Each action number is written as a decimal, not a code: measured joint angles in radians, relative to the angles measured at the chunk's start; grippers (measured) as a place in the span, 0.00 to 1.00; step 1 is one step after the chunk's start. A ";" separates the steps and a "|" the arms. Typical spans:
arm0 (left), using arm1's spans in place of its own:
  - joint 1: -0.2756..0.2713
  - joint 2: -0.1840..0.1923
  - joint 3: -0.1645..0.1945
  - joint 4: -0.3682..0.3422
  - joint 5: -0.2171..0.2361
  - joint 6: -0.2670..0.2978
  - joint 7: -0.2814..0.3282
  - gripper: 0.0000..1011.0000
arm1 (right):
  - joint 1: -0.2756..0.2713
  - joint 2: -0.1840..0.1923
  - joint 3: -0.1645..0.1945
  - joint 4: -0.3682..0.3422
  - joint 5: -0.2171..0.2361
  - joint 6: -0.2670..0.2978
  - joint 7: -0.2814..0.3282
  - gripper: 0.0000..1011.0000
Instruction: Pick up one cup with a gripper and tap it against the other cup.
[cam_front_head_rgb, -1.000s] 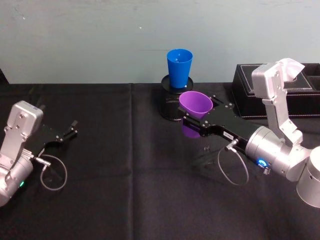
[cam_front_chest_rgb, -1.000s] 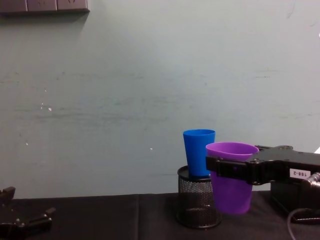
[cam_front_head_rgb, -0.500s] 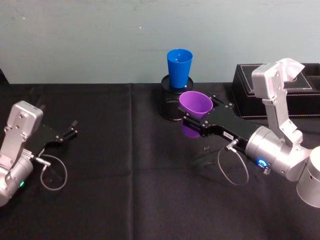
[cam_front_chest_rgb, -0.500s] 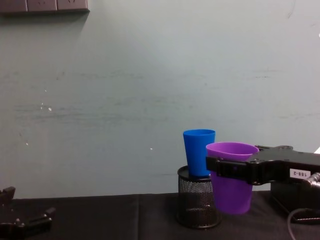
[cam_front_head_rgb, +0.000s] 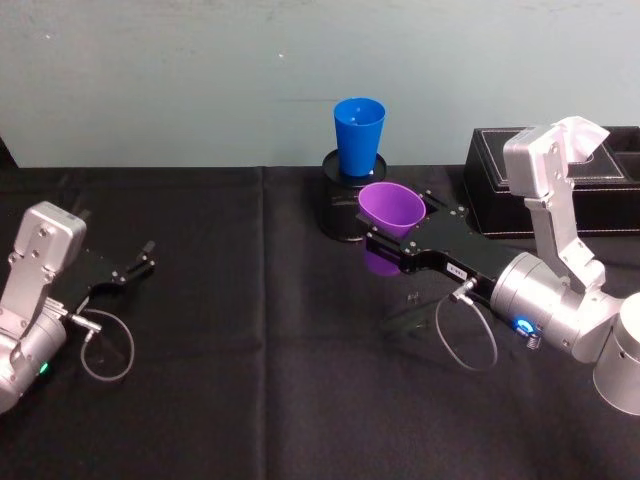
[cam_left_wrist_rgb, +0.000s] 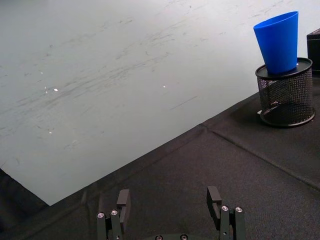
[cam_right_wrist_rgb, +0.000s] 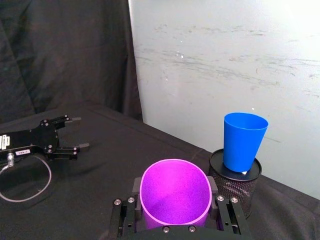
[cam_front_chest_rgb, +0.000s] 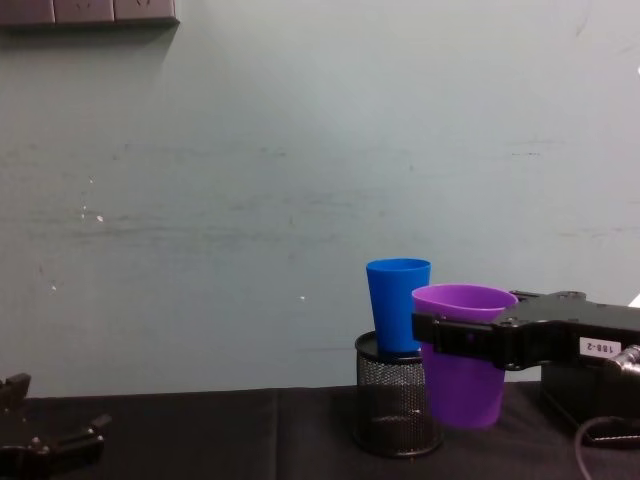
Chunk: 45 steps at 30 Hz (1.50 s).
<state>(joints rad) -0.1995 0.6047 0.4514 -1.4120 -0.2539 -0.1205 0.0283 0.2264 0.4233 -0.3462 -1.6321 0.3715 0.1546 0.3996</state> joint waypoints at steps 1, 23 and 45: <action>0.000 0.000 0.000 0.000 0.000 0.000 0.000 0.99 | 0.000 0.000 0.000 0.000 0.000 0.000 0.000 0.72; 0.000 0.000 0.000 0.000 0.000 0.000 0.000 0.99 | 0.000 0.000 0.000 0.000 0.000 0.000 0.000 0.72; 0.000 0.000 0.000 0.000 0.000 0.000 0.000 0.99 | 0.000 0.000 0.000 0.000 0.000 0.000 0.000 0.72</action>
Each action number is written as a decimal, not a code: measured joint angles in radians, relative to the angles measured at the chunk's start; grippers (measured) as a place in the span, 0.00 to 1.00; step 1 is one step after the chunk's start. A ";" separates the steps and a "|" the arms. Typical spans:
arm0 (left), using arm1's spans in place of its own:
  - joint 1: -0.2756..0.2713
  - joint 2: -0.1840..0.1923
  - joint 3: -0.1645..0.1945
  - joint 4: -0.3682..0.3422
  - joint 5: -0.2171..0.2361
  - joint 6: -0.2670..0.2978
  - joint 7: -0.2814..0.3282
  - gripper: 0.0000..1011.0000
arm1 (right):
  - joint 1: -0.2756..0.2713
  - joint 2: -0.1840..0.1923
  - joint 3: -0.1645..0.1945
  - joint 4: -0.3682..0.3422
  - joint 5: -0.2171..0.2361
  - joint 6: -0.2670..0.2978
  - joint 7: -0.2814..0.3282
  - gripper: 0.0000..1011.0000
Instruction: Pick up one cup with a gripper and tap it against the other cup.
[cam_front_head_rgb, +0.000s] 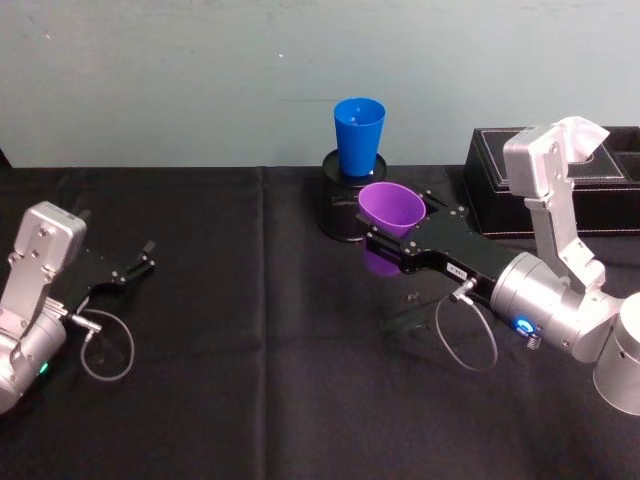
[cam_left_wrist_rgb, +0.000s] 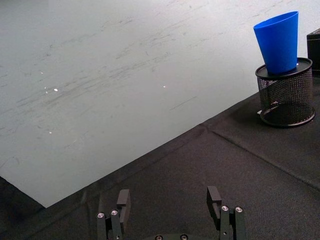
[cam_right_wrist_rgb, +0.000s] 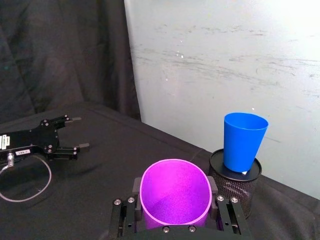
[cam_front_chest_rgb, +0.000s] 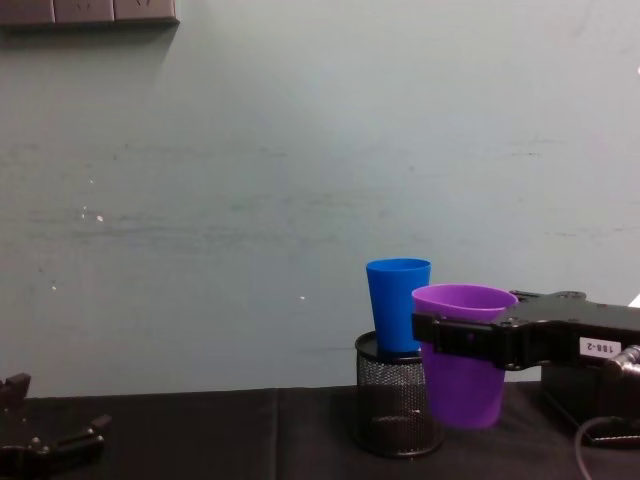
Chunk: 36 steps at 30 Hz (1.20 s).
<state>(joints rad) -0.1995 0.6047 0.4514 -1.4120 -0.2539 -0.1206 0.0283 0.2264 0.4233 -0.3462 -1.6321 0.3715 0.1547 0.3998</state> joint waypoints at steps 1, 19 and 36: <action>0.000 0.000 0.000 0.000 0.000 0.000 0.000 0.99 | 0.000 0.000 0.000 0.000 0.000 0.000 0.000 0.72; 0.000 0.000 0.000 0.000 0.000 0.000 0.000 0.99 | 0.012 -0.003 -0.011 0.012 -0.002 -0.003 0.000 0.72; 0.000 0.000 0.000 0.000 0.000 0.000 0.000 0.99 | 0.201 -0.119 -0.062 0.298 -0.025 -0.058 0.001 0.72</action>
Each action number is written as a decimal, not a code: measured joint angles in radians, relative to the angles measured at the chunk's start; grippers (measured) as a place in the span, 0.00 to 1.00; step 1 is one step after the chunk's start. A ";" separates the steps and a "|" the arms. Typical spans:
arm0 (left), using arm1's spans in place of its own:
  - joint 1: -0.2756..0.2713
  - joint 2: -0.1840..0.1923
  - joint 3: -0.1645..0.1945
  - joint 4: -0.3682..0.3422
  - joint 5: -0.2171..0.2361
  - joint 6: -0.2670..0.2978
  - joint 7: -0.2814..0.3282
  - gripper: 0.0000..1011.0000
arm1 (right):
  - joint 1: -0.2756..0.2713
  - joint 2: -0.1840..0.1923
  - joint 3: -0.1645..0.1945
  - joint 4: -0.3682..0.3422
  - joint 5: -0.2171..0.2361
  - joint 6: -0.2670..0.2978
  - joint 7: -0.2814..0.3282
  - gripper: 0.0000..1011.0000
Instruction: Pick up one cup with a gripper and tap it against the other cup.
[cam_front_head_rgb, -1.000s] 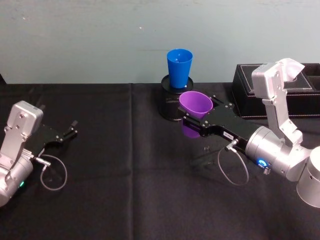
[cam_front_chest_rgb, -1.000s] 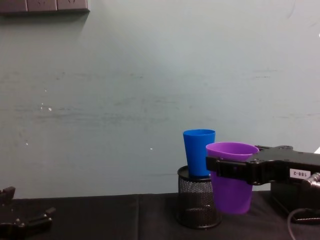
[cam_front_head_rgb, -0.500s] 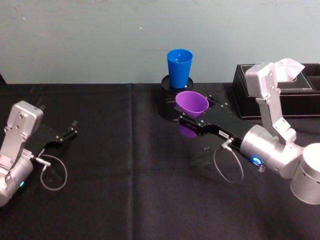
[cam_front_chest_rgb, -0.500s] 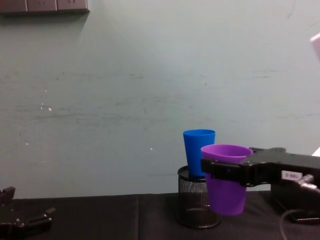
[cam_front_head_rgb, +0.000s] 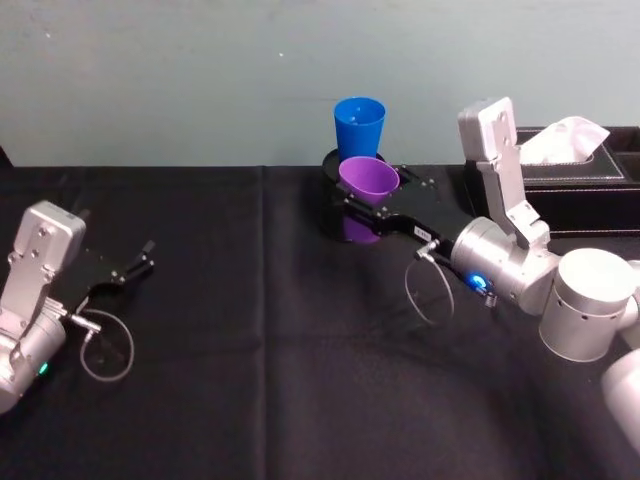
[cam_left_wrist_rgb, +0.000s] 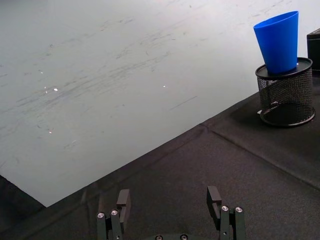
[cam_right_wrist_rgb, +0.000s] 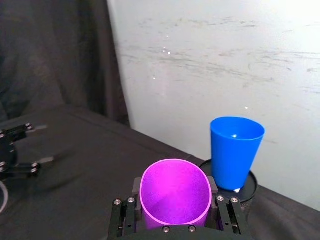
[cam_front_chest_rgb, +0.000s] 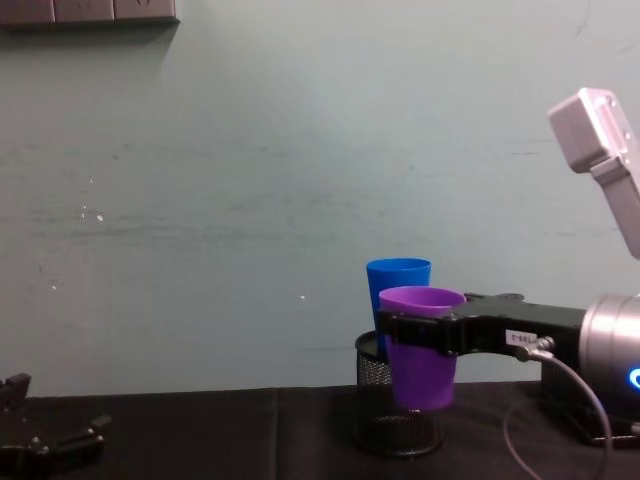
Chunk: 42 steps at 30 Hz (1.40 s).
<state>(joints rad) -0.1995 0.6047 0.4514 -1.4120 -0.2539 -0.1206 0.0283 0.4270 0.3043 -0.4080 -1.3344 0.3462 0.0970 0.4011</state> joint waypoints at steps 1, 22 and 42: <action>0.000 0.000 0.000 0.000 0.000 0.000 0.000 0.99 | 0.015 -0.009 -0.001 0.022 -0.002 -0.009 0.000 0.72; 0.000 0.000 0.000 0.000 0.000 0.000 0.000 0.99 | 0.151 -0.091 0.000 0.245 -0.048 -0.072 0.001 0.72; 0.000 0.000 0.000 0.000 0.000 0.000 0.000 0.99 | 0.232 -0.137 0.029 0.369 -0.063 -0.097 0.005 0.72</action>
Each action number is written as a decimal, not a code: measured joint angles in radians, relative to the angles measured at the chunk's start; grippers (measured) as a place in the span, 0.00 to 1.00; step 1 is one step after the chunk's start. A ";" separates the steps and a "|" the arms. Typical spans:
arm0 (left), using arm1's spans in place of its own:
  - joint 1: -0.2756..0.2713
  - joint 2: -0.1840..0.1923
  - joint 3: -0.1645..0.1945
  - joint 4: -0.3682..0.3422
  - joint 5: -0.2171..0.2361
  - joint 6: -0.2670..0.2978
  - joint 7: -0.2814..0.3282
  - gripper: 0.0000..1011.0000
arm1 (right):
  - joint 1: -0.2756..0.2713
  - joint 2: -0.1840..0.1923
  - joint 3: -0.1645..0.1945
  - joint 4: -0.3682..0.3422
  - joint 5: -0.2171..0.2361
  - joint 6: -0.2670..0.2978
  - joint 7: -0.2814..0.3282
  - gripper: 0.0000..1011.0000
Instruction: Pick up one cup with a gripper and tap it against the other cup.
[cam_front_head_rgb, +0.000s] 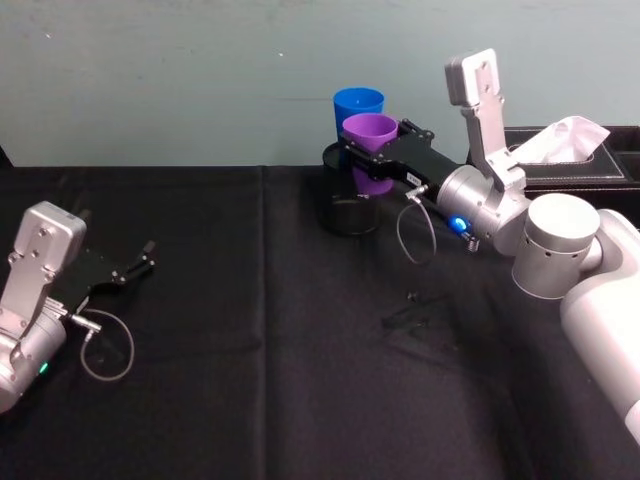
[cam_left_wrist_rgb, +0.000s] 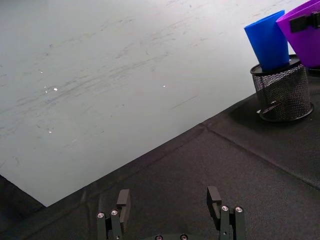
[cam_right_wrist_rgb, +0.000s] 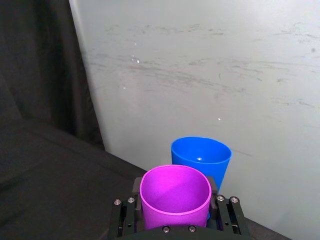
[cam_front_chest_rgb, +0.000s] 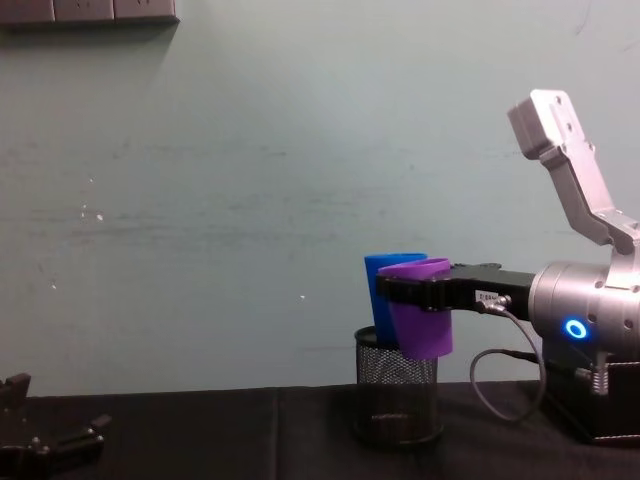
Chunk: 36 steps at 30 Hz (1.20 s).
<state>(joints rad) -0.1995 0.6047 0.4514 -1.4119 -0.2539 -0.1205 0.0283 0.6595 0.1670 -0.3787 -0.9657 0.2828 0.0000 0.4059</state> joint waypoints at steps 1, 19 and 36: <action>0.000 0.000 0.000 0.000 0.000 0.000 0.000 0.99 | 0.003 -0.002 0.003 0.006 0.001 -0.002 0.002 0.72; 0.000 0.000 0.000 0.000 0.000 0.000 0.000 0.99 | 0.010 -0.008 0.015 0.019 0.013 -0.006 0.020 0.72; 0.000 0.000 0.000 0.000 0.000 0.000 0.000 0.99 | 0.010 -0.007 0.014 0.018 0.012 -0.006 0.018 0.72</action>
<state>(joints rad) -0.1995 0.6047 0.4514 -1.4119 -0.2539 -0.1206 0.0283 0.6691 0.1596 -0.3649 -0.9479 0.2950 -0.0060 0.4243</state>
